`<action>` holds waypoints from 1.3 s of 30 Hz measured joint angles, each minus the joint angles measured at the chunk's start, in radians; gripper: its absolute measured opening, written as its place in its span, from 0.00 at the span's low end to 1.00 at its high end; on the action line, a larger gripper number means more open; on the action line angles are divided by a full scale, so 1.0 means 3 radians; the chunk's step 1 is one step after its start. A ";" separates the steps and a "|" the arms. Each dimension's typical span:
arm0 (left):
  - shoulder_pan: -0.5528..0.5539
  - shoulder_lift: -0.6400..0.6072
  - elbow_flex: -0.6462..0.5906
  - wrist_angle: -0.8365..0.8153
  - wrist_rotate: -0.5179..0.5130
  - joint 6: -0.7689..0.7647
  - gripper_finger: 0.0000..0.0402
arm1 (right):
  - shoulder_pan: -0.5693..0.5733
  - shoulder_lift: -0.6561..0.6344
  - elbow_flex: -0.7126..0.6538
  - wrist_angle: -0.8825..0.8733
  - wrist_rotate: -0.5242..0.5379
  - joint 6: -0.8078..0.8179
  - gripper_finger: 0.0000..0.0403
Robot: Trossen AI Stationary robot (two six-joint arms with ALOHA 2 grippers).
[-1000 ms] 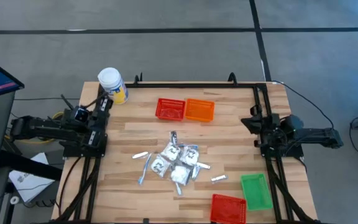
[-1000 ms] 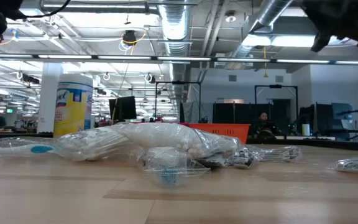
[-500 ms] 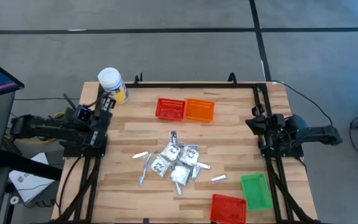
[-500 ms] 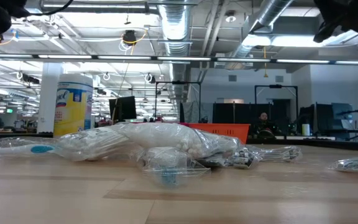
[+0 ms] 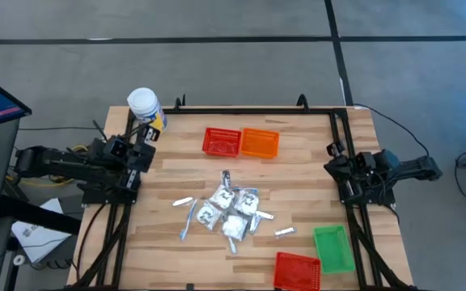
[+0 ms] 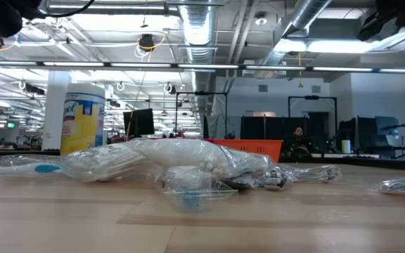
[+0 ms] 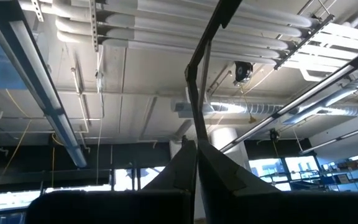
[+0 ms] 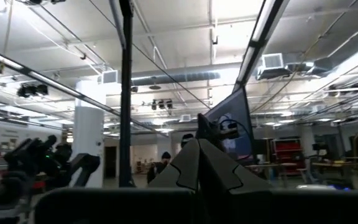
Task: Pick & Place Travel size toiletries
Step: Put the white cotton pack into the orange bin
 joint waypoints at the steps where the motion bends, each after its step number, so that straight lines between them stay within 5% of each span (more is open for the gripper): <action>1: 0.0000 0.0000 0.0000 0.0002 0.0000 0.0002 0.02 | 0.0022 0.0016 0.0000 0.0003 0.0000 -0.0006 0.00; 28: 0.0000 0.0000 0.0000 0.0000 0.0000 0.0010 0.02 | -0.0018 0.0845 0.0003 0.0112 0.0028 -0.0011 0.00; 39: 0.0000 0.0006 0.0000 -0.0029 0.0000 0.0010 0.02 | -0.0012 0.1334 0.0387 -0.0255 0.0027 0.0054 0.00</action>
